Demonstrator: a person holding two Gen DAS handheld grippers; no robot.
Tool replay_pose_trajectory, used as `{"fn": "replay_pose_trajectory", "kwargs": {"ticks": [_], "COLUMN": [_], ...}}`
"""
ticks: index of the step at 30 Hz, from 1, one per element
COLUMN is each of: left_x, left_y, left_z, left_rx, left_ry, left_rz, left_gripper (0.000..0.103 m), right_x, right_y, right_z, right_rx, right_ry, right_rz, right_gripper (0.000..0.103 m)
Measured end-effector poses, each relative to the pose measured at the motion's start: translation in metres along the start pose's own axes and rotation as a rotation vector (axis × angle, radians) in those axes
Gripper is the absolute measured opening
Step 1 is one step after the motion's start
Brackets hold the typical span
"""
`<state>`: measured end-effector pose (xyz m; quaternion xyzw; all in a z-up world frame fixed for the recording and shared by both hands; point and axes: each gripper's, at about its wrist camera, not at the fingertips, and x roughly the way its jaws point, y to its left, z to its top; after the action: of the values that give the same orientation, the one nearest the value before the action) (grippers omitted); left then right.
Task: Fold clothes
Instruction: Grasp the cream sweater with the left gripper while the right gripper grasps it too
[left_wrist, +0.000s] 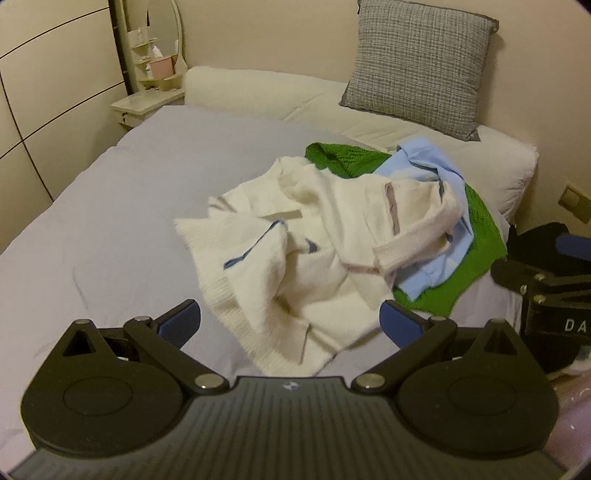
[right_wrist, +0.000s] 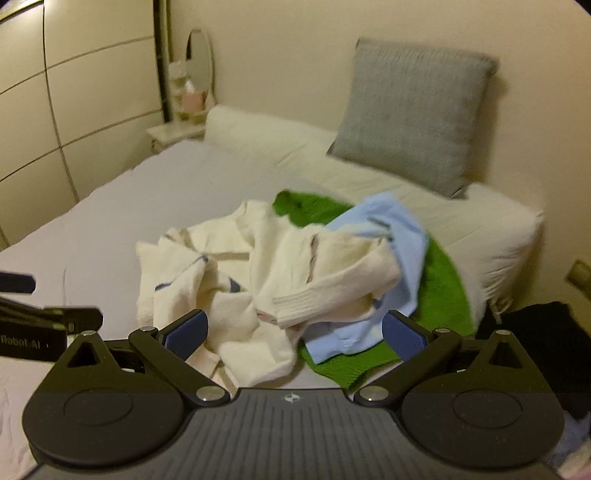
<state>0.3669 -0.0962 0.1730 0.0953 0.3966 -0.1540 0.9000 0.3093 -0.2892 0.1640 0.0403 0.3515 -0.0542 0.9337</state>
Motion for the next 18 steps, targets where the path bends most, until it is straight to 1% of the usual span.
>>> {"fn": "replay_pose_trajectory", "kwargs": {"ticks": [2, 4, 6, 8, 12, 14, 15, 16, 18], "left_x": [0.018, 0.034, 0.051, 0.068, 0.102, 0.12, 0.129, 0.138, 0.156], "left_y": [-0.003, -0.005, -0.006, -0.006, 0.001, 0.007, 0.01, 0.013, 0.022], "left_z": [0.009, 0.017, 0.024, 0.031, 0.047, 0.055, 0.059, 0.063, 0.072], "left_rx": [-0.003, -0.006, -0.006, -0.009, -0.03, -0.041, -0.046, -0.054, -0.072], "left_ry": [0.007, 0.017, 0.031, 0.045, 0.068, 0.079, 0.084, 0.093, 0.114], "left_rz": [-0.011, -0.026, -0.03, -0.021, -0.002, 0.006, 0.01, 0.01, 0.008], "left_gripper": [0.101, 0.096, 0.094, 0.093, 0.093, 0.093, 0.088, 0.08, 0.075], "right_x": [0.021, 0.041, 0.062, 0.08, 0.118, 0.136, 0.145, 0.155, 0.176], "right_y": [-0.011, -0.022, -0.032, -0.04, -0.051, -0.053, -0.054, -0.055, -0.057], "right_z": [0.006, 0.011, 0.016, 0.02, 0.034, 0.042, 0.047, 0.052, 0.062], "right_rx": [0.012, 0.029, 0.044, 0.049, 0.033, 0.024, 0.022, 0.02, 0.023], "right_ry": [0.034, 0.069, 0.098, 0.119, 0.143, 0.15, 0.153, 0.156, 0.161], "right_rz": [0.025, 0.048, 0.077, 0.106, 0.143, 0.162, 0.173, 0.184, 0.203], "right_gripper": [0.103, 0.102, 0.098, 0.09, 0.087, 0.082, 0.08, 0.076, 0.073]}}
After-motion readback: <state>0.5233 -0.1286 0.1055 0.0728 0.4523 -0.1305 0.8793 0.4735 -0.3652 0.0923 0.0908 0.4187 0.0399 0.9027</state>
